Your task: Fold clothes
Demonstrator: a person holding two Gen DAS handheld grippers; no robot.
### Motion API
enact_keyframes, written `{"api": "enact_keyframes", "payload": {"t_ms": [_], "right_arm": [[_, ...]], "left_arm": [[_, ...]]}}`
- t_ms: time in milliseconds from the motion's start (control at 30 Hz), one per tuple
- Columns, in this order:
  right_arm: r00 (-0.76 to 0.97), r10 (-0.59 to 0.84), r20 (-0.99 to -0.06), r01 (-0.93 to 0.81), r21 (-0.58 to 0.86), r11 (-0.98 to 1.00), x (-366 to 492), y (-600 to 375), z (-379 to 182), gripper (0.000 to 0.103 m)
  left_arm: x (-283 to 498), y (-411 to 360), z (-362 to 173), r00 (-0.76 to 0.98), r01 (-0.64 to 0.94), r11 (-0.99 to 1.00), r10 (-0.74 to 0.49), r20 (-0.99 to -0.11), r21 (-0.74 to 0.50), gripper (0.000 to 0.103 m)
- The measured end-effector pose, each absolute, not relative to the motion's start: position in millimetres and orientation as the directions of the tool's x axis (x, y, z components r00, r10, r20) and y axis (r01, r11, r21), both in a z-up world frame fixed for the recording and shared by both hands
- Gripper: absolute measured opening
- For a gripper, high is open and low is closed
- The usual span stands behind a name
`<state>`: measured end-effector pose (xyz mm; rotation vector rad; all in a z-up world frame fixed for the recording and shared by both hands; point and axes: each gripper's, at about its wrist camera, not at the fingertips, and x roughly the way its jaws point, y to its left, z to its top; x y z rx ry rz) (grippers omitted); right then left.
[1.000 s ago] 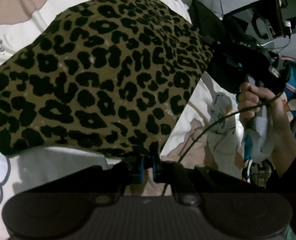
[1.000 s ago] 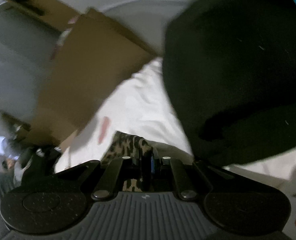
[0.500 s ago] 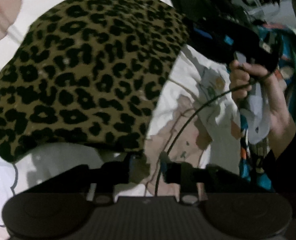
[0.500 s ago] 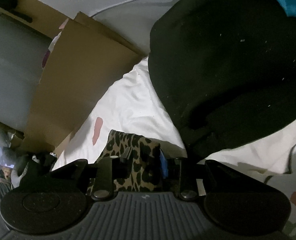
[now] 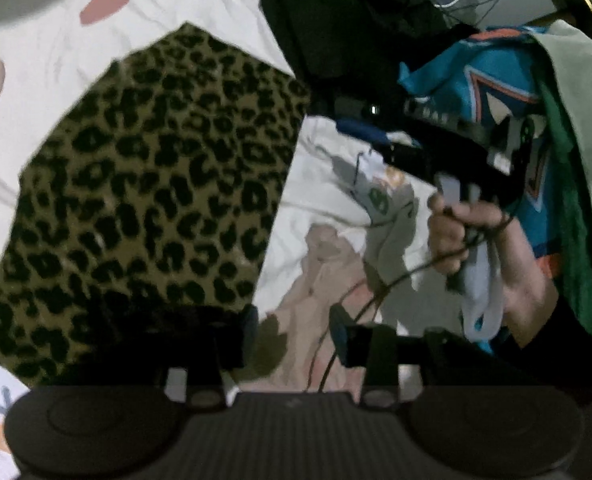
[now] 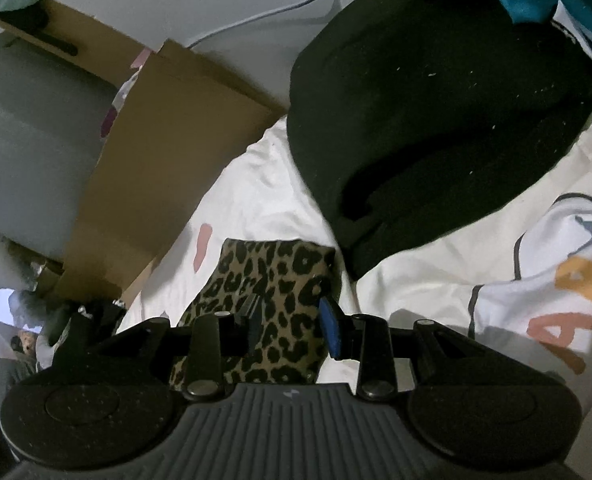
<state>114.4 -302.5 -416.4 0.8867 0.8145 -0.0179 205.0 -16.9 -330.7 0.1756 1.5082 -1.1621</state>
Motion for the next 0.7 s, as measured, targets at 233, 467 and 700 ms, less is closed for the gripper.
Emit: {"api": "enact_keyframes", "payload": {"t_ms": [233,467,700], "right_arm": [[0.697,0.32,-0.642,0.321,0.678,0.662,113,-295,-417,0.034],[0.671,0.335,-0.661,0.327,0.67,0.666,106,-290,-425,0.034],[0.658,0.349,-0.667,0.323,0.669,0.67,104,-286,-430,0.037]], "left_arm": [[234,-33,-322,-0.236,0.688,0.525,-0.491,-0.839,-0.501,0.041],[275,-45,-312,0.0,0.749,0.587,-0.465,-0.885,-0.308,0.044],[318,-43,-312,0.096,0.711,0.657,-0.442,-0.892,-0.25,0.054]]}}
